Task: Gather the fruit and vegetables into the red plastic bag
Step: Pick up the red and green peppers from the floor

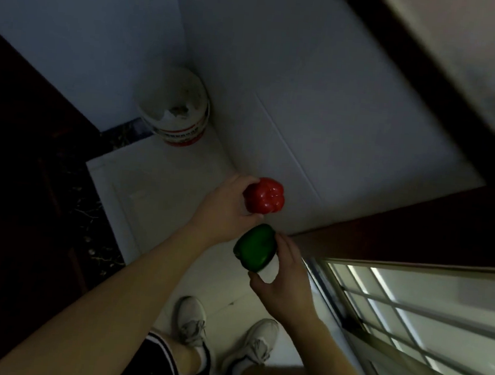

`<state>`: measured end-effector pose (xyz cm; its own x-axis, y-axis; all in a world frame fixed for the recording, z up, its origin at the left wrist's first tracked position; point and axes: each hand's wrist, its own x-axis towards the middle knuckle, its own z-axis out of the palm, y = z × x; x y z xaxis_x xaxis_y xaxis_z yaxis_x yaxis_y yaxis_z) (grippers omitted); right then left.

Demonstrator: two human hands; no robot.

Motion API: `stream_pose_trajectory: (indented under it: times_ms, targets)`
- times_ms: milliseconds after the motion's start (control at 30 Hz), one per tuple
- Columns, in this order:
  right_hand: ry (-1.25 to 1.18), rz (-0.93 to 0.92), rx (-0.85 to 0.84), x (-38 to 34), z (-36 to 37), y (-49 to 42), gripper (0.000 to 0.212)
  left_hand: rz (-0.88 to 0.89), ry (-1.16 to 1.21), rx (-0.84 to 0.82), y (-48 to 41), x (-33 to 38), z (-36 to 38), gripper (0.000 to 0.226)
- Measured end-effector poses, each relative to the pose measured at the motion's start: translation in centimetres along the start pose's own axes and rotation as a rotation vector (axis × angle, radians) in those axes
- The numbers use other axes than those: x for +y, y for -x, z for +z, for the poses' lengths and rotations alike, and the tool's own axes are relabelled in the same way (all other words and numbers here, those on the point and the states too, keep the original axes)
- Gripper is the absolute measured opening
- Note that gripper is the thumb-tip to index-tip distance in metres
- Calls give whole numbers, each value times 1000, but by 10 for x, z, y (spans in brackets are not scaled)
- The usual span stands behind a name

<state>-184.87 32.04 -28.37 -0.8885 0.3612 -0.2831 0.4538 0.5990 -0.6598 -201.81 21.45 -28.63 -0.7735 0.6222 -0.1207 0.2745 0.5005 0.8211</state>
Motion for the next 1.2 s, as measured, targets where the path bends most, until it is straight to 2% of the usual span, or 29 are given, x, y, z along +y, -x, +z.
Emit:
stream_pose_trajectory:
  times_ms: [300, 600, 867, 1033, 1200]
  targets:
    - [6, -99, 80, -124, -112, 40, 87, 23, -44, 164, 33, 128, -120, 64]
    - [42, -183, 166, -222, -178, 57, 87, -4, -69, 334, 74, 192, -198, 66]
    - [62, -266, 201, -268, -201, 68, 89, 44, -83, 436, 100, 220, -254, 67]
    - [72, -355, 211, -286, -215, 62, 89, 51, -171, 537, 115, 235, -283, 65]
    - [54, -470, 155, -299, -232, 52, 90, -8, -206, 623, 133, 256, -294, 64]
